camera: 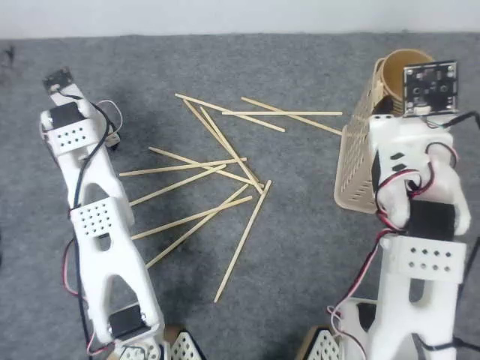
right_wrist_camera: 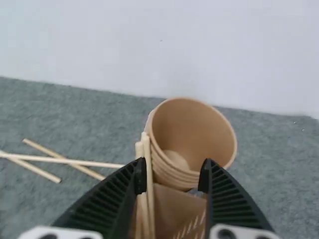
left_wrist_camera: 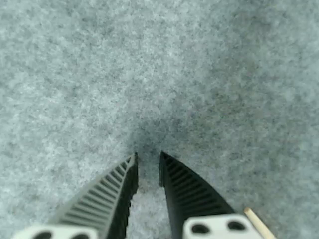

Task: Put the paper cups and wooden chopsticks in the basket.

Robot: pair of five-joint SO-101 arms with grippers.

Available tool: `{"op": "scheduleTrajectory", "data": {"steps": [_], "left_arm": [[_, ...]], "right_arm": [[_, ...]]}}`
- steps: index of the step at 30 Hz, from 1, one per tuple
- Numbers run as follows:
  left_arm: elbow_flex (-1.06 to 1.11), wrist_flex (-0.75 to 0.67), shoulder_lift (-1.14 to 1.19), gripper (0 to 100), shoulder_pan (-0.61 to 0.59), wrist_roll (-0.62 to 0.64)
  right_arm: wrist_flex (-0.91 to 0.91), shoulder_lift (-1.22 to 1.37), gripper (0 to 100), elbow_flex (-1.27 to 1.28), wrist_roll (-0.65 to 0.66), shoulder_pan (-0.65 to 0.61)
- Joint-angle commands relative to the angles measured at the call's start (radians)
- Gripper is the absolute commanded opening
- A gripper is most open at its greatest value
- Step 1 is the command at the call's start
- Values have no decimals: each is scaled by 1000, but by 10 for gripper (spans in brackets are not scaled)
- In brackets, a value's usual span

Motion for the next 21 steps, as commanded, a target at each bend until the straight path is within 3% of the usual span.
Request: {"op": "scheduleTrajectory", "data": {"steps": [1,10,21], "left_arm": [[-39,25,-11,76,5,3],[-39,25,-11,76,3,3],[-39,25,-11,76,3,3]], "right_arm": [[139,7,180,-126,15,-85],[318,245,180,-275,9,-137],[375,420,180,-404,-64,-54]]}}
